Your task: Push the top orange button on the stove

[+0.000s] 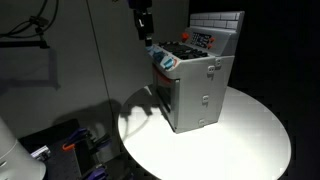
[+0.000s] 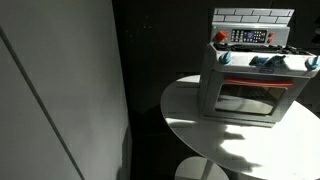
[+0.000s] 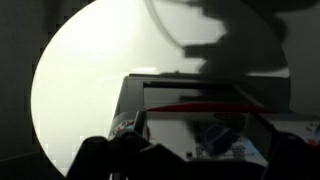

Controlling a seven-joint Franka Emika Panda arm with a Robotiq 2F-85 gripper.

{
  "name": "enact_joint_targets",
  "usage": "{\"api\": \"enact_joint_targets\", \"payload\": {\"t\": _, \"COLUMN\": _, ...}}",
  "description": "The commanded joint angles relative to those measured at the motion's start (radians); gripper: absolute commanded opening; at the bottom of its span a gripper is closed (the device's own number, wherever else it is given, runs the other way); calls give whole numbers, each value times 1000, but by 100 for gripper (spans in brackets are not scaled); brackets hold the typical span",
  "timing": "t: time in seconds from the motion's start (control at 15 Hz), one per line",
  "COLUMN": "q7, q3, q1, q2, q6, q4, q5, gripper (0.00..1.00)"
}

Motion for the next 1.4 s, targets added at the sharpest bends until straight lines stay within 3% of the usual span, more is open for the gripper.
{"api": "enact_joint_targets", "payload": {"t": 0.0, "q7": 97, "q3": 10, "q1": -30, "q2": 72, "q6": 59, "q4": 84, "q5": -84, "gripper": 100}}
{"api": "enact_joint_targets", "payload": {"t": 0.27, "q7": 189, "q3": 4, "q1": -50, "q2": 144, "q6": 123, "q4": 145, "q5": -182, "gripper": 100}}
{"api": "enact_joint_targets", "payload": {"t": 0.6, "q7": 249, "q3": -4, "q1": -48, "q2": 194, "q6": 118, "q4": 198, "q5": -258, "gripper": 100}}
{"api": "enact_joint_targets", "payload": {"t": 0.67, "q7": 219, "q3": -13, "q1": -40, "q2": 173, "q6": 139, "q4": 156, "q5": -226, "gripper": 100}}
{"api": "enact_joint_targets", "payload": {"t": 1.07, "q7": 224, "q3": -13, "q1": -39, "q2": 185, "q6": 139, "q4": 169, "q5": -239, "gripper": 100}}
{"api": "enact_joint_targets", "payload": {"t": 1.33, "q7": 264, "q3": -17, "q1": -45, "q2": 210, "q6": 241, "q4": 195, "q5": -249, "gripper": 100}}
